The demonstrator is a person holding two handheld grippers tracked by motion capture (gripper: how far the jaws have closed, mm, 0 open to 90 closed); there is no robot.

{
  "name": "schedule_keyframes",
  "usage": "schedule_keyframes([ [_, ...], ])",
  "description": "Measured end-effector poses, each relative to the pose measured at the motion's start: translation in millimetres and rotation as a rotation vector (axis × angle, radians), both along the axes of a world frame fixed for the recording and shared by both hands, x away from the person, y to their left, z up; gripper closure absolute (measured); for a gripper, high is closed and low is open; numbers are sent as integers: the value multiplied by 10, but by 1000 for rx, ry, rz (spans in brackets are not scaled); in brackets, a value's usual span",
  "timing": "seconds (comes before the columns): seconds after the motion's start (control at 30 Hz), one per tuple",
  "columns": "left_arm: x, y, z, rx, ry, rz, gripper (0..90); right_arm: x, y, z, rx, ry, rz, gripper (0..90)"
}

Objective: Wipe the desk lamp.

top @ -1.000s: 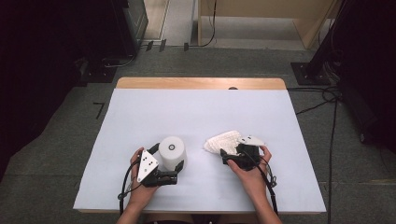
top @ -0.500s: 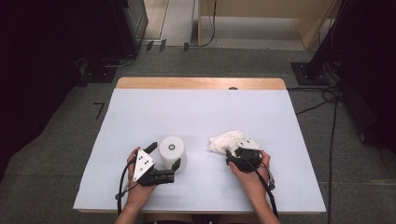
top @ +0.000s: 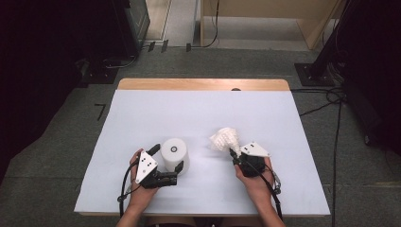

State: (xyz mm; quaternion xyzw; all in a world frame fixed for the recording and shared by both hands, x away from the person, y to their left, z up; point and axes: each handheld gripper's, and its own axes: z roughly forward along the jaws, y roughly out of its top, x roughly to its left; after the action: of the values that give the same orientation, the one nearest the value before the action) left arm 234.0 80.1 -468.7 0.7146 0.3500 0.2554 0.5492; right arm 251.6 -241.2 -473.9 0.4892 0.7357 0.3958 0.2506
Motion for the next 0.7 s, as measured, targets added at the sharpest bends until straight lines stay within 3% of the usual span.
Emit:
schedule_keyframes([
  [0.07, -2, -3, 0, 5, -1, -3, 0, 22, 22, -45, 11, 43, 9, 660],
  [0.13, -1, 0, 0, 5, 0, -2, 0, 65, 21, -104, 11, 110, 33, 546],
  [0.2, 6, 5, -1, 6, 1, 0, 0, 84, 5, -121, 30, 142, 56, 447],
  [0.4, 9, 15, 1, 0, 2, -2, 0, -12, 39, 167, 86, 51, 101, 189],
  [0.53, 0, 3, 4, 1, -1, -5, 0, -41, 96, 280, 120, 1, 83, 155],
  [0.6, -3, -5, 6, 2, -1, -7, 0, 0, 122, 227, 100, 11, 24, 154],
  [0.7, -5, -11, 9, 2, -2, -6, 0, 88, 117, 60, 69, 69, -52, 155],
])
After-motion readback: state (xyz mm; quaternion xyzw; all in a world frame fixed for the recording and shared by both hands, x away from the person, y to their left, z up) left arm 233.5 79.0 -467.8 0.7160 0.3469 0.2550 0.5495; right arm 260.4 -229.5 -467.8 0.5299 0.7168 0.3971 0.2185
